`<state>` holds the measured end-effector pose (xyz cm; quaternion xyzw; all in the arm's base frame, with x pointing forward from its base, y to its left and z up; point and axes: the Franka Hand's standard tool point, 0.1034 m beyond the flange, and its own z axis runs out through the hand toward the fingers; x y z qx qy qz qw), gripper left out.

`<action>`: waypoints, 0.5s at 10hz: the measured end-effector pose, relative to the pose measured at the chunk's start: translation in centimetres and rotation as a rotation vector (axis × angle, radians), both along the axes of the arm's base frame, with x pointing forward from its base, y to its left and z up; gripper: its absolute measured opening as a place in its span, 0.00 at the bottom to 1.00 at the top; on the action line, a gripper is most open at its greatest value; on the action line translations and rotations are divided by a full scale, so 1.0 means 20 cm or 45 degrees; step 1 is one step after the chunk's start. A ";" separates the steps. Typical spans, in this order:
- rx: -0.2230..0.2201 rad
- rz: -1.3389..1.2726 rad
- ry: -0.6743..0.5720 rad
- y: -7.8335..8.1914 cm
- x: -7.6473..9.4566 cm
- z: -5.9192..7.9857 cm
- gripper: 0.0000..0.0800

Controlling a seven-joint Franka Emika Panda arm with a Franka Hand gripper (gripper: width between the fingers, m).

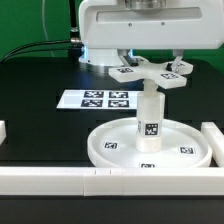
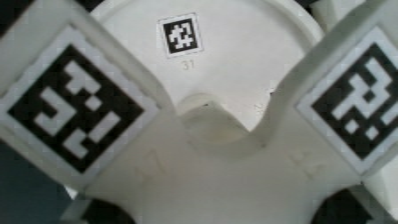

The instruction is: Assemble round table

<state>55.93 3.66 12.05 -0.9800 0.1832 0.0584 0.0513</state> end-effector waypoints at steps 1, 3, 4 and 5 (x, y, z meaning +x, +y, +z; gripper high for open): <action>-0.002 0.000 -0.005 0.00 0.01 0.00 0.57; -0.006 0.000 0.005 0.00 0.00 -0.03 0.57; -0.009 0.001 0.008 0.00 0.00 -0.05 0.57; -0.011 0.001 0.011 0.00 0.00 -0.06 0.57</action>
Offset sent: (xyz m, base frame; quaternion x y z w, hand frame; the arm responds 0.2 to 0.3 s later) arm 0.0043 -0.0003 -0.0096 -0.0098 0.0080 -0.0131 0.9998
